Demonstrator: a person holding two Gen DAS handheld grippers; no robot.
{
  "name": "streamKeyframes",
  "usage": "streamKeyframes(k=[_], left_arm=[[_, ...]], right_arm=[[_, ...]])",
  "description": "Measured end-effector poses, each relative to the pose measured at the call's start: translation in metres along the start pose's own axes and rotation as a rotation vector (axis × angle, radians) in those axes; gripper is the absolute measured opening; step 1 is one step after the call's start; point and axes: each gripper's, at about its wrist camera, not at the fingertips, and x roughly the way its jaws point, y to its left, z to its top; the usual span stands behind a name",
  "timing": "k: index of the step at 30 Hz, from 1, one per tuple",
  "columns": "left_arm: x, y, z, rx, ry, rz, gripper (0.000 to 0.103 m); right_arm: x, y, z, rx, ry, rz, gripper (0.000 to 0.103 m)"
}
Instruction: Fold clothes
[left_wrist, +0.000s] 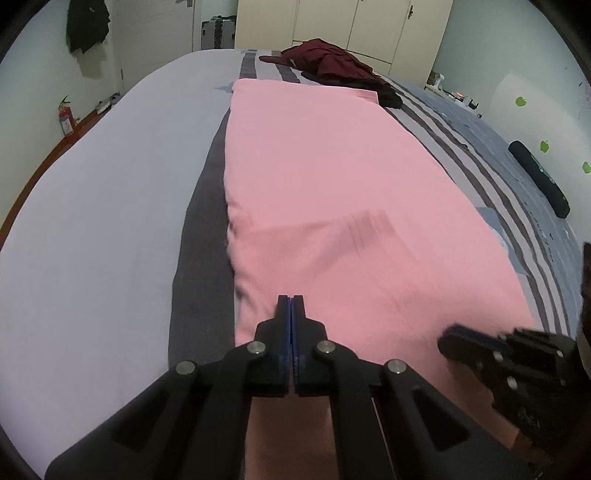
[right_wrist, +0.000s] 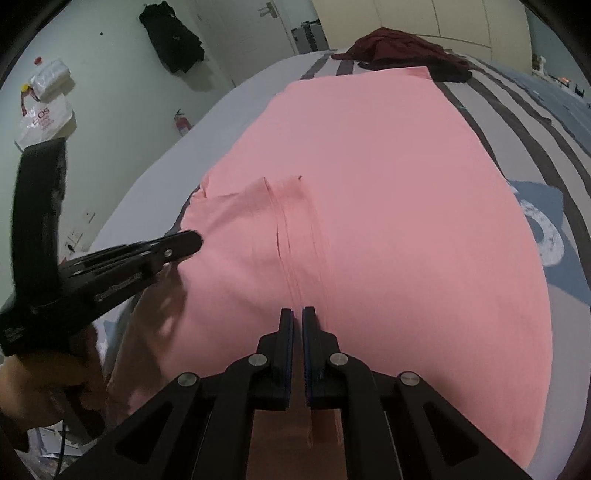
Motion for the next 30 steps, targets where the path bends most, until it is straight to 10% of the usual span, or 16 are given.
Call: streamKeyframes(k=[23, 30], left_arm=[[-0.075, -0.007, -0.100, -0.074, 0.099, 0.052, 0.000], [-0.070, -0.001, -0.044, -0.077, -0.036, 0.040, 0.000]], right_arm=[[-0.028, -0.005, -0.024, -0.021, 0.021, -0.013, 0.006], [-0.035, 0.005, -0.004, -0.022, -0.031, 0.023, 0.006]])
